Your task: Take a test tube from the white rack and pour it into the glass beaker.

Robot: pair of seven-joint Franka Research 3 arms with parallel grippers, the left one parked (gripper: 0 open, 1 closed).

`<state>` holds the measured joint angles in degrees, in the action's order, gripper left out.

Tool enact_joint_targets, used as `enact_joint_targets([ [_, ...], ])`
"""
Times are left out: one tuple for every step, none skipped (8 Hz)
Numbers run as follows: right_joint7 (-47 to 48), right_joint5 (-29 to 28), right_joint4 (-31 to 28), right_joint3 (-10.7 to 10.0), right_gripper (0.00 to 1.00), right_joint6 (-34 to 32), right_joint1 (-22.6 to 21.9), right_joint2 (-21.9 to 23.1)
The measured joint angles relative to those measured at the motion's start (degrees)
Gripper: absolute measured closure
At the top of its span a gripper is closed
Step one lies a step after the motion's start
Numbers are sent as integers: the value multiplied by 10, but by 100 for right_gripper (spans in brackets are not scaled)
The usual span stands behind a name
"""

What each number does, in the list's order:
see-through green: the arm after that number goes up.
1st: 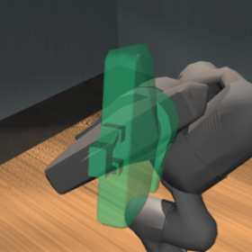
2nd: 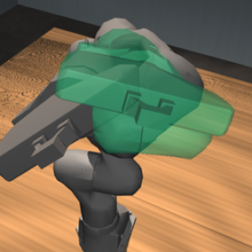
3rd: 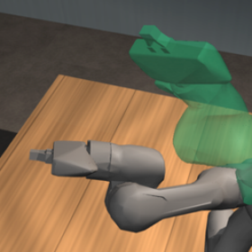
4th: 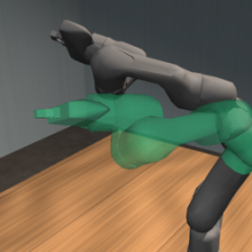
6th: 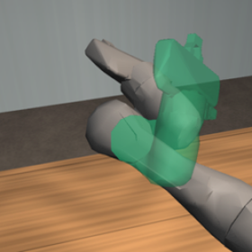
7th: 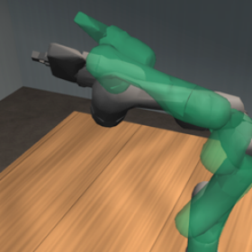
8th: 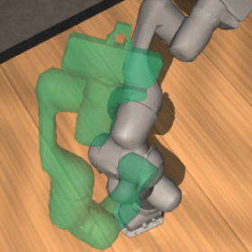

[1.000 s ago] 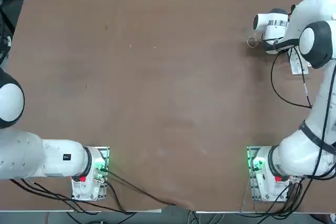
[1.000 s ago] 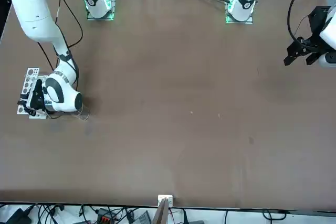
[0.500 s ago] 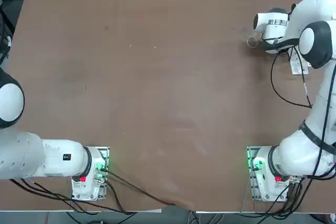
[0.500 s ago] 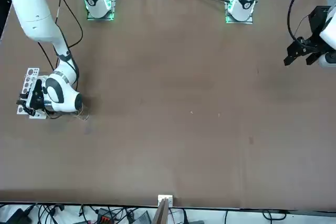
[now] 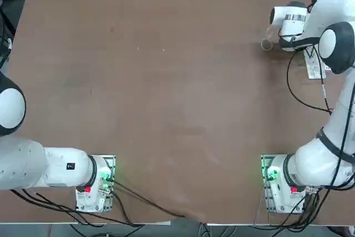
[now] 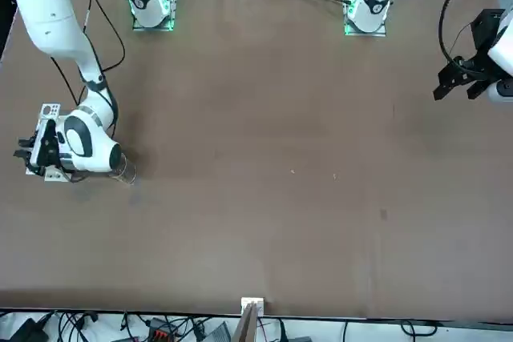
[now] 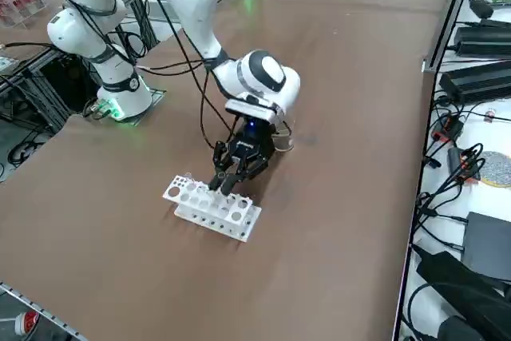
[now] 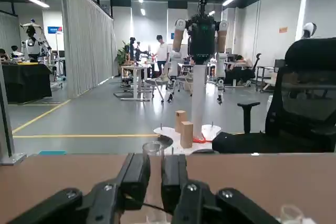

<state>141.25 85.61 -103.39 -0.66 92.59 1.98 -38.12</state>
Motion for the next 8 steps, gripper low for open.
enact_joint_targets([
  [-26, 0, 0, 0, 81, -6, 0, 17],
  [-49, -1, 0, 1, 81, -11, 0, 32],
  [-73, -1, 0, 1, 81, -15, 0, 45],
  [-97, -5, 0, 2, 81, -18, -1, 60],
  [-128, -12, 1, 2, 81, -25, -2, 76],
  [-169, -35, 2, 3, 81, -34, -7, 95],
  [-213, -79, 8, 4, 81, -43, -21, 118],
  [-254, -133, 22, 6, 81, -60, -41, 140],
])
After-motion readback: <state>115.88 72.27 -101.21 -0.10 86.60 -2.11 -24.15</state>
